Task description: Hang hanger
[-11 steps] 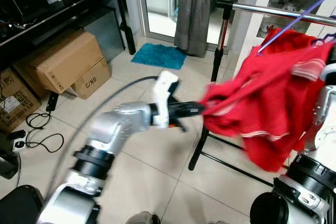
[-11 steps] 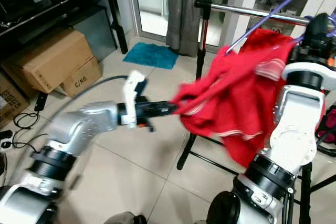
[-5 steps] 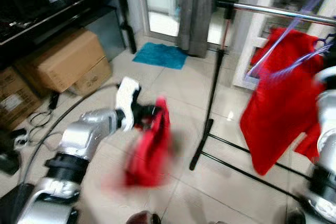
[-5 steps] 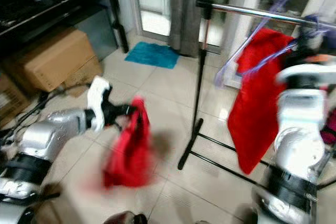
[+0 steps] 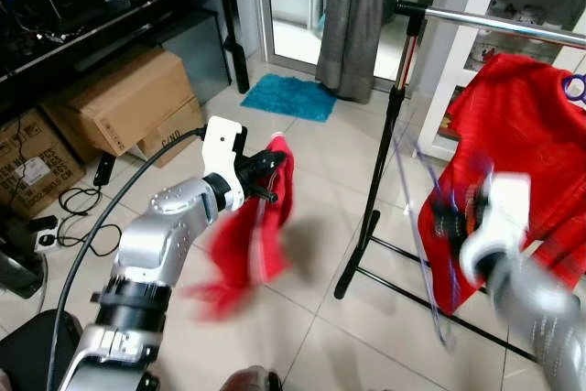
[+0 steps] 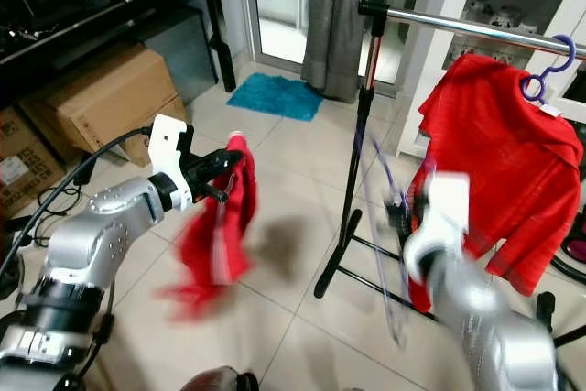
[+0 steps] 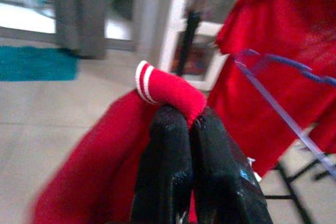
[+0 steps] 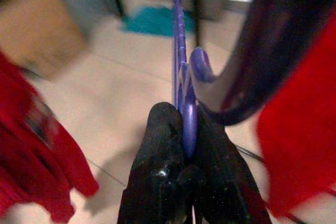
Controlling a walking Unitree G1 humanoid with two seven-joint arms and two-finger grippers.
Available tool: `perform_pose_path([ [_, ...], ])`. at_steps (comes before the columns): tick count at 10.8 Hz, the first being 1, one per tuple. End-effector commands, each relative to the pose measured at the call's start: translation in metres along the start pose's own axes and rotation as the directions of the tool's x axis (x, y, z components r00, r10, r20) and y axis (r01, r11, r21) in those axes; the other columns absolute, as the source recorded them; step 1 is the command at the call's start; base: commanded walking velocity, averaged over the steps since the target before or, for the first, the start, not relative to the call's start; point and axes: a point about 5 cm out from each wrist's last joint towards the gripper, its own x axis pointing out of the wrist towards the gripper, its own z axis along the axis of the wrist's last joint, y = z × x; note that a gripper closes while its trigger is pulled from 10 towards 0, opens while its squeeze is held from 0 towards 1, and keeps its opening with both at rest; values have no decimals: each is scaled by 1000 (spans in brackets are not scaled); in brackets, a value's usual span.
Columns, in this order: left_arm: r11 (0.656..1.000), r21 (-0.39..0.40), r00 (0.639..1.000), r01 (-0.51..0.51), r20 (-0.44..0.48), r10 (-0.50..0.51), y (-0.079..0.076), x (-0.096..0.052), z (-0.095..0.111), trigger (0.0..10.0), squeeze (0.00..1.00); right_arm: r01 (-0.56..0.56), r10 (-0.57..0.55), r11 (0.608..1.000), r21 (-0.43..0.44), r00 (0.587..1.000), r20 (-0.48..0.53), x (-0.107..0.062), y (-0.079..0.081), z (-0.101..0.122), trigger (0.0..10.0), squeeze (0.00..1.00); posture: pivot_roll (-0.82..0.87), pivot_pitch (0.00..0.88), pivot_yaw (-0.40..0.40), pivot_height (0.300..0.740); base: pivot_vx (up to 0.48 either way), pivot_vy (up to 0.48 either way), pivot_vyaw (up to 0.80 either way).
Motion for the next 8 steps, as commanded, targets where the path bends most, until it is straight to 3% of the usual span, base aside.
perform_pose_path([
  [1,997,57,999,-48,1,48,1,-4,5,10000,0,49,-49,998,-39,999,3,-4,0,-3,10000,0,-15,0,95,740,0,0,0],
  [3,991,40,991,-128,52,126,1,-15,0,10000,0,98,-99,995,-34,995,-10,-18,4,-9,10000,0,-33,0,97,740,0,0,-800],
  [4,992,5,988,-124,90,123,-2,-16,0,10000,0,96,-96,995,-11,995,35,-21,7,-4,10000,0,-40,0,93,740,0,0,-800],
  [6,997,43,993,-67,97,62,-11,-10,8,10000,0,77,-80,996,38,992,101,-25,13,7,10000,0,-55,0,111,740,0,0,-800],
  [8,999,25,995,-38,95,36,-14,-5,9,10000,0,71,-94,984,163,985,141,-26,15,10,10000,0,-63,0,117,740,0,0,-800],
])
